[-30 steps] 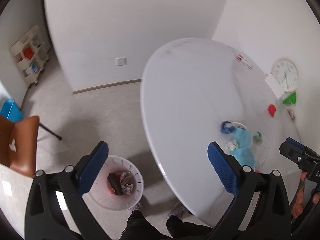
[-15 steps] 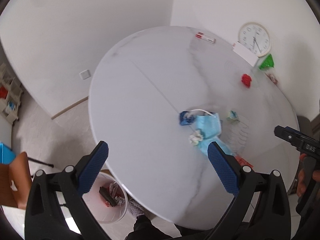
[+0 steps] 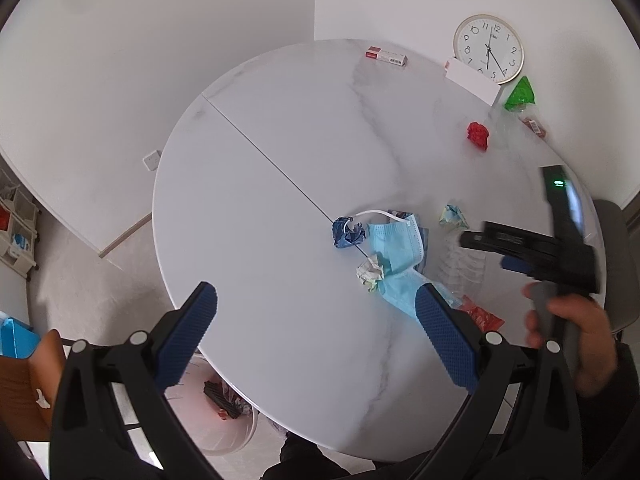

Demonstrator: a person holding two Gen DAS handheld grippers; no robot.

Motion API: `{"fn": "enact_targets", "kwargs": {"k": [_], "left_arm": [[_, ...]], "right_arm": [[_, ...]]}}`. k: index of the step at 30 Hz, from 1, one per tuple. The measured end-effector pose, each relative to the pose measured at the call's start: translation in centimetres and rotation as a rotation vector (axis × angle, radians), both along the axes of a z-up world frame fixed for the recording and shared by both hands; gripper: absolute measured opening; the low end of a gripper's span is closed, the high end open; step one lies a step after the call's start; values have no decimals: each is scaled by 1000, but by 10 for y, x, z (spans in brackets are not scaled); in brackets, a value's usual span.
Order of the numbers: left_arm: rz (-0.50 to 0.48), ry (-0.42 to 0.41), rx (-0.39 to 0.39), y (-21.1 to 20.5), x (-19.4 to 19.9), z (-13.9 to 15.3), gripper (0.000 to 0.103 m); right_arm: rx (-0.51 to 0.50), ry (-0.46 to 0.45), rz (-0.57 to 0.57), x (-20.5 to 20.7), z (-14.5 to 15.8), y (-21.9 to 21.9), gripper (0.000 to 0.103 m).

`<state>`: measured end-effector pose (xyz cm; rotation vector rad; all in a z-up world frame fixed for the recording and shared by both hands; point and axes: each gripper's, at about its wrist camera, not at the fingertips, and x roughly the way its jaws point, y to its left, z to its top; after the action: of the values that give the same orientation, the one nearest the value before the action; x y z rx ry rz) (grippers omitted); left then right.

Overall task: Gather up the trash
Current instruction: 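Move both open tools back over the table toward the remaining trash, then grasp the red snack packet with the left tool while the right tool grasps the clear bottle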

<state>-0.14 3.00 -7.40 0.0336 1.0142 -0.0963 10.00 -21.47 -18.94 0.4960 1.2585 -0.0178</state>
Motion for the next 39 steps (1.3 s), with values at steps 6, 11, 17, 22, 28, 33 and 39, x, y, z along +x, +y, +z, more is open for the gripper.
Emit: {"fn": "enact_targets", "kwargs": {"k": [6,11,17,22,28,33,39], "left_arm": [[-22,-3,-6,-12,-1,1,95],[-67,-8,-14,-44,-6,2,95],[-121,32,-80,-107,-8,-8,95],[-170,125,-66,-168,-6,-43,90],[-21,328,-146,-202,9,-109,78],[189,427,-206,-199,13,-151,71],[305,437,-173,-206,11,-171,60]], "right_arm": [[49,51,10,10,-26,5,70],[99,-5,6,0,-20,-14,68],[160,-144,-14,-17,17,-71,68],[127,-234,-45,-30,44,-123,68],[149,-264,-69,-51,35,-168,68],[172,-239,-78,-63,17,-178,69],[177,-228,-62,-68,11,-181,69]]}}
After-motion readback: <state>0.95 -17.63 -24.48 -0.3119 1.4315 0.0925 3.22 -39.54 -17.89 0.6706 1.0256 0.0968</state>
